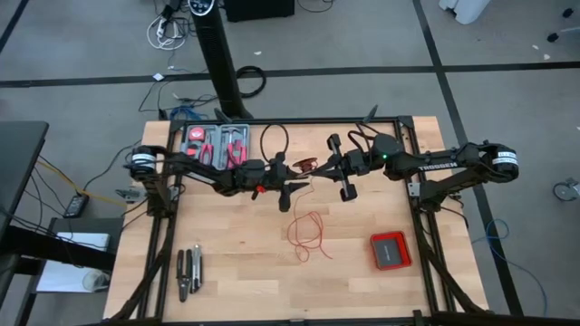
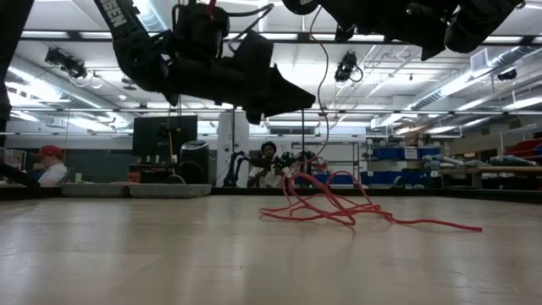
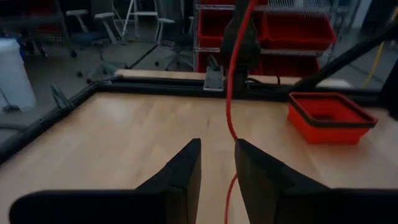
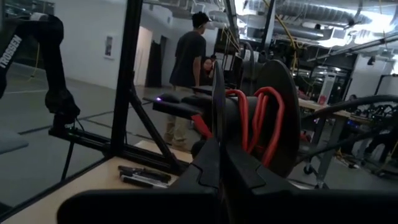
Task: Coil cords
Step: Coil the red wire onto the spool
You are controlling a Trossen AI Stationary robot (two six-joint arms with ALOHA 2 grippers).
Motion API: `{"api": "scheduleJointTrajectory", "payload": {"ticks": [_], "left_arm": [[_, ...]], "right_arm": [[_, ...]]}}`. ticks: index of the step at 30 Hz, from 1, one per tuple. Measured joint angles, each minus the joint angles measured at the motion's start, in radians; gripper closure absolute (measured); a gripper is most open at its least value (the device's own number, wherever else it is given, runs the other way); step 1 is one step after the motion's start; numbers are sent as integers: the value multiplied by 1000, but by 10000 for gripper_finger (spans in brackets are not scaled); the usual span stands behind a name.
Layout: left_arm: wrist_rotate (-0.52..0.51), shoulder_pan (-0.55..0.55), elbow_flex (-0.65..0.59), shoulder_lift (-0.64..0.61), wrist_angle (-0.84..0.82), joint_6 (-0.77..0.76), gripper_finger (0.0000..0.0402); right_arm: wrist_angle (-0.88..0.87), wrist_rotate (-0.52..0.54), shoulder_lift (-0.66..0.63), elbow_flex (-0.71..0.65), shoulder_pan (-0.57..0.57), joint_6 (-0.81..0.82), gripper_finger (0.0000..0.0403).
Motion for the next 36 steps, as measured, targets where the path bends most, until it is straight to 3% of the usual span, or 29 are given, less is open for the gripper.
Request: {"api": "scheduleJointTrajectory", "payload": {"ticks": [5,13,22,25,29,36], "left_arm": [[-2,0,2,39,85,-62,300],[49,-3,56,50,58,-178,300],[48,-3,77,49,40,-179,306],[32,-5,81,49,-10,-170,323],[27,-11,99,49,-96,-150,387],[46,-11,104,49,-101,-124,399]], "right_arm": [[-12,0,0,0,0,-11,401],[-17,0,0,0,0,-30,401],[-23,0,0,-1,1,-25,401],[-23,0,0,-1,1,-26,401],[-24,0,0,-1,0,-28,401],[-45,0,0,-1,0,-29,400]]}}
